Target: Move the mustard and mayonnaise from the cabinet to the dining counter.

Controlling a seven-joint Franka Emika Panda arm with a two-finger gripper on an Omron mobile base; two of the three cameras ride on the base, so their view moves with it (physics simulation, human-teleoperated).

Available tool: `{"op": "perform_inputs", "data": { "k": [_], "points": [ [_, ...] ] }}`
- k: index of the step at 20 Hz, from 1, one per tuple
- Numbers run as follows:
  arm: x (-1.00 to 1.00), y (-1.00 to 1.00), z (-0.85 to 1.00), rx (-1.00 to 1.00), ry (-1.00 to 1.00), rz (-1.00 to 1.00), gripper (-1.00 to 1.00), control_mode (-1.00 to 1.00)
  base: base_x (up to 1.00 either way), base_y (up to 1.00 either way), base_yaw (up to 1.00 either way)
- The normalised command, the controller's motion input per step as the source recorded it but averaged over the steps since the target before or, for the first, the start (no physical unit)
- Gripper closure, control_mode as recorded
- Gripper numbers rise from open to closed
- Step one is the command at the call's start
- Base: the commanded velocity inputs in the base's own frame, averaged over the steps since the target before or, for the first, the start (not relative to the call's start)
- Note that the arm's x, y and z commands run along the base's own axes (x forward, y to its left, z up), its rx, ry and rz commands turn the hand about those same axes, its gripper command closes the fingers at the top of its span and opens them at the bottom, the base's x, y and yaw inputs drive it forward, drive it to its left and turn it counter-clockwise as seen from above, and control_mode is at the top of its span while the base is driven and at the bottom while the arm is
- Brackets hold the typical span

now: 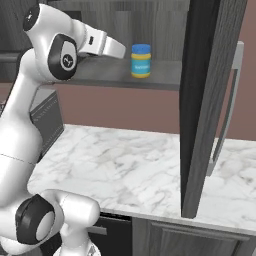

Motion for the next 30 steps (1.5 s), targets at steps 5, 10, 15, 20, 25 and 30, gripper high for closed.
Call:
{"op": "perform_inputs", "data": {
  "k": [5,10,15,20,25,30],
  "points": [
    [0.34,-0.04,-0.09,0.00,0.00,0.00,-1.00,-1.00,0.00,0.00,0.00],
    [0.45,0.00,-0.11,0.00,0.00,0.00,-1.00,-1.00,0.00,0.00,0.00],
    [0.48,-0.03,-0.03,0.00,0.00,0.00,-1.00,-1.00,0.00,0.00,0.00],
    [0.45,-0.08,-0.01,0.00,0.00,0.00,-1.00,-1.00,0.00,0.00,0.00],
    [0.34,-0.11,-0.01,0.00,0.00,0.00,-1.00,-1.00,0.00,0.00,0.00],
    [0.28,-0.13,-0.07,0.00,0.00,0.00,-1.00,-1.00,0.00,0.00,0.00]
  ]
}}
